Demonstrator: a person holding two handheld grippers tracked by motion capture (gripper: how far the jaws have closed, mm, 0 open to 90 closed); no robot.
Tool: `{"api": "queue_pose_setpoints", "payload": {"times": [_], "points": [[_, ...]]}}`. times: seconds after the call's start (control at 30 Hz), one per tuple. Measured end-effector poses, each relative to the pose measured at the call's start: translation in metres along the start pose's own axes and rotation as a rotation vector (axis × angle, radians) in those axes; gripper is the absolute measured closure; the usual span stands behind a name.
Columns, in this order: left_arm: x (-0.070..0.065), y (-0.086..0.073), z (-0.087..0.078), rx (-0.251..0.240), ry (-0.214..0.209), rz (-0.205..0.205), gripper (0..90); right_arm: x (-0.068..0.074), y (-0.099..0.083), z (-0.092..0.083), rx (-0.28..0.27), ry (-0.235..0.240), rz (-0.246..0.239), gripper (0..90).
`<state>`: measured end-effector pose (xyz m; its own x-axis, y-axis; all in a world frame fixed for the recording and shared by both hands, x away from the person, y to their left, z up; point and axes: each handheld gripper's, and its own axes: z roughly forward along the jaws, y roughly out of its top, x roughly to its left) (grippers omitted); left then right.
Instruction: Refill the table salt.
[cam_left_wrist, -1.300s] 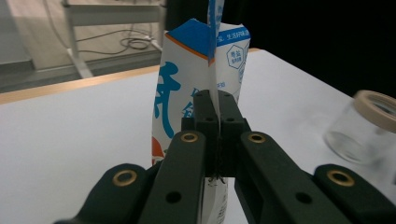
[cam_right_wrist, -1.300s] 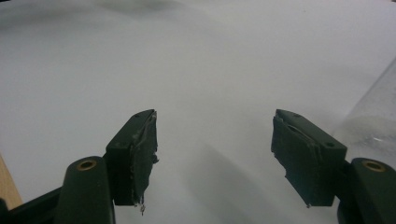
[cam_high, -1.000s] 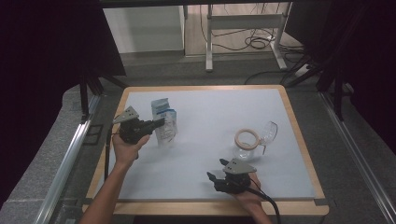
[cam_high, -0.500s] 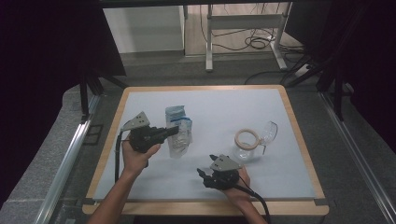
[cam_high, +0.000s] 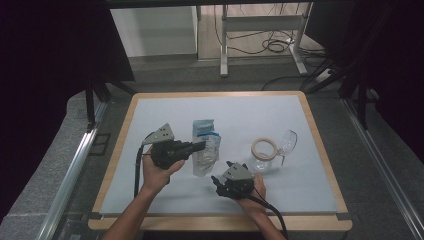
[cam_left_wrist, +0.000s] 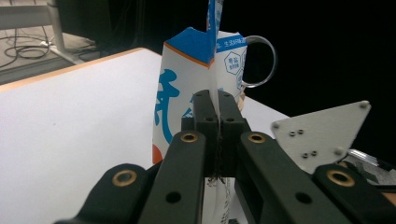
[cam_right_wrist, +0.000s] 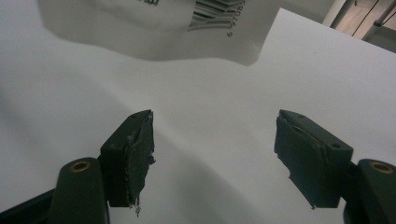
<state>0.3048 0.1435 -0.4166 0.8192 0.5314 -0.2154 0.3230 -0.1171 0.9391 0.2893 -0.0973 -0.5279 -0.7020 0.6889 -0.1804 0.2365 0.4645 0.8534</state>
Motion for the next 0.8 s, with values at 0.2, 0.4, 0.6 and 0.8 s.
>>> {"api": "queue_pose_setpoints", "payload": {"times": [0.2, 0.4, 0.6, 0.8], "points": [[-0.005, 0.000, 0.010, 0.010, -0.014, -0.005, 90.0, 0.000, 0.005, 0.005, -0.019, -0.046, -0.018, 22.8], [-0.008, 0.003, 0.013, 0.007, -0.031, -0.009, 90.0, -0.002, 0.011, 0.011, -0.033, -0.044, -0.036, 22.8], [-0.011, 0.007, 0.018, 0.014, -0.057, -0.016, 90.0, -0.003, 0.015, 0.006, -0.080, -0.034, -0.074, 31.8], [-0.009, 0.011, 0.024, 0.031, -0.044, -0.015, 90.0, -0.004, 0.013, -0.002, -0.098, -0.026, -0.042, 41.3]]}}
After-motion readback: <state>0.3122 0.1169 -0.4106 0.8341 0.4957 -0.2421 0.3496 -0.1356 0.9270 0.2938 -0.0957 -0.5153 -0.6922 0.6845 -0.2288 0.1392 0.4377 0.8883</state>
